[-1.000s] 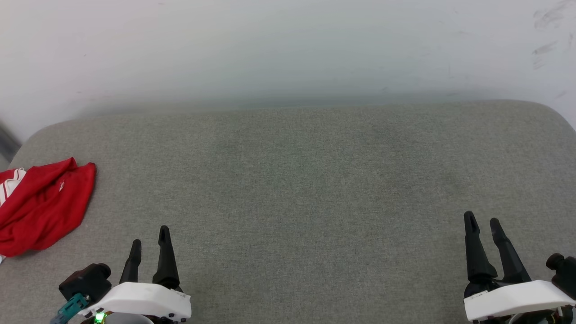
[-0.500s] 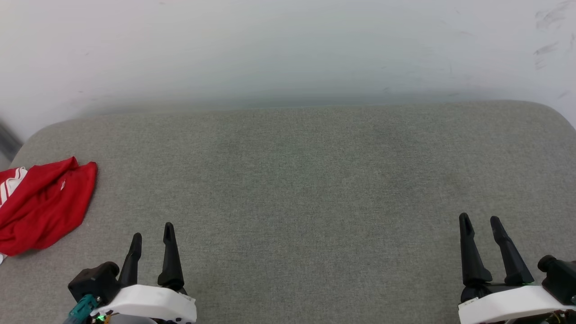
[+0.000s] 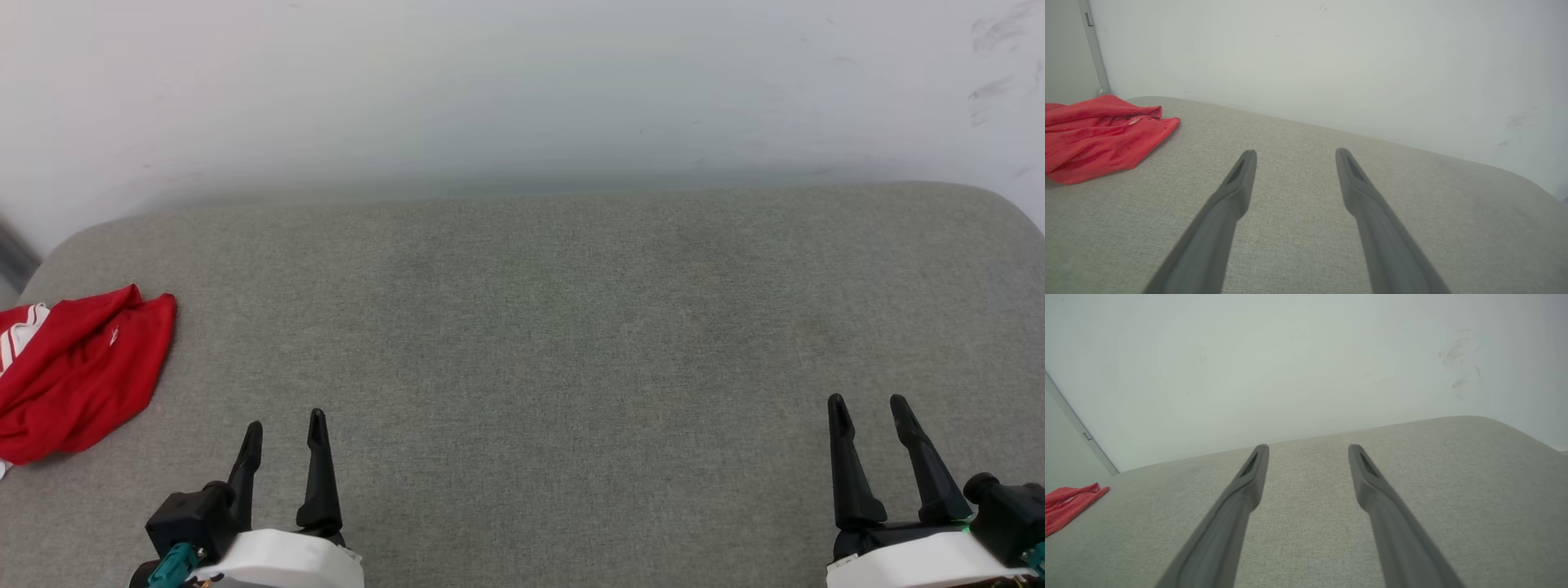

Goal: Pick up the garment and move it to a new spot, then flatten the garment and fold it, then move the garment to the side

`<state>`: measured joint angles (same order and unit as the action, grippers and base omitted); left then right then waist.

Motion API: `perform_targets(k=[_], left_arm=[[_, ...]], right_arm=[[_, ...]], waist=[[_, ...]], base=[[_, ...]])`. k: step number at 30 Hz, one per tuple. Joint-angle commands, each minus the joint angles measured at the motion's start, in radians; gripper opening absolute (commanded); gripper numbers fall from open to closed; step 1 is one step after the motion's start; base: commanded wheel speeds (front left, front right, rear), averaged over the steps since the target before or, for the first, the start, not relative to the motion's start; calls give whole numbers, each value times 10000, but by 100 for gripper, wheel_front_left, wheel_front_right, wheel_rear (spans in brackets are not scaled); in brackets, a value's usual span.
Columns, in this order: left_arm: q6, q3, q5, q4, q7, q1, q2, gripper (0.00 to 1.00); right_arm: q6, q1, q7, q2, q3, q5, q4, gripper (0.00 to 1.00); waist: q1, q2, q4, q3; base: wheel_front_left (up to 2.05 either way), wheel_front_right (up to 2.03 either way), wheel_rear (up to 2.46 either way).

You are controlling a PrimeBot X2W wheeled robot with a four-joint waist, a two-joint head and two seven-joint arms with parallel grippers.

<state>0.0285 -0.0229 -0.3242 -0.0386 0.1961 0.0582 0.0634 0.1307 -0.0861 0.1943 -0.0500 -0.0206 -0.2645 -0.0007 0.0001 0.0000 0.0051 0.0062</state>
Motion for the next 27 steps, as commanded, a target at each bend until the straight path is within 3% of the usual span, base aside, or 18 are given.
perform_targets(k=[1,27], left_arm=[[-10,29,218,61,66,76,17,100],[-144,178,2117,28,586,438,-129,100]], right_arm=[[0,-81,90,-8,16,187,-124,100],[-1,-496,604,-4,118,1757,-534,100]], waist=[[-1,0,1,-4],[-1,0,-12,-92]], base=[[0,0,0],[0,0,0]])
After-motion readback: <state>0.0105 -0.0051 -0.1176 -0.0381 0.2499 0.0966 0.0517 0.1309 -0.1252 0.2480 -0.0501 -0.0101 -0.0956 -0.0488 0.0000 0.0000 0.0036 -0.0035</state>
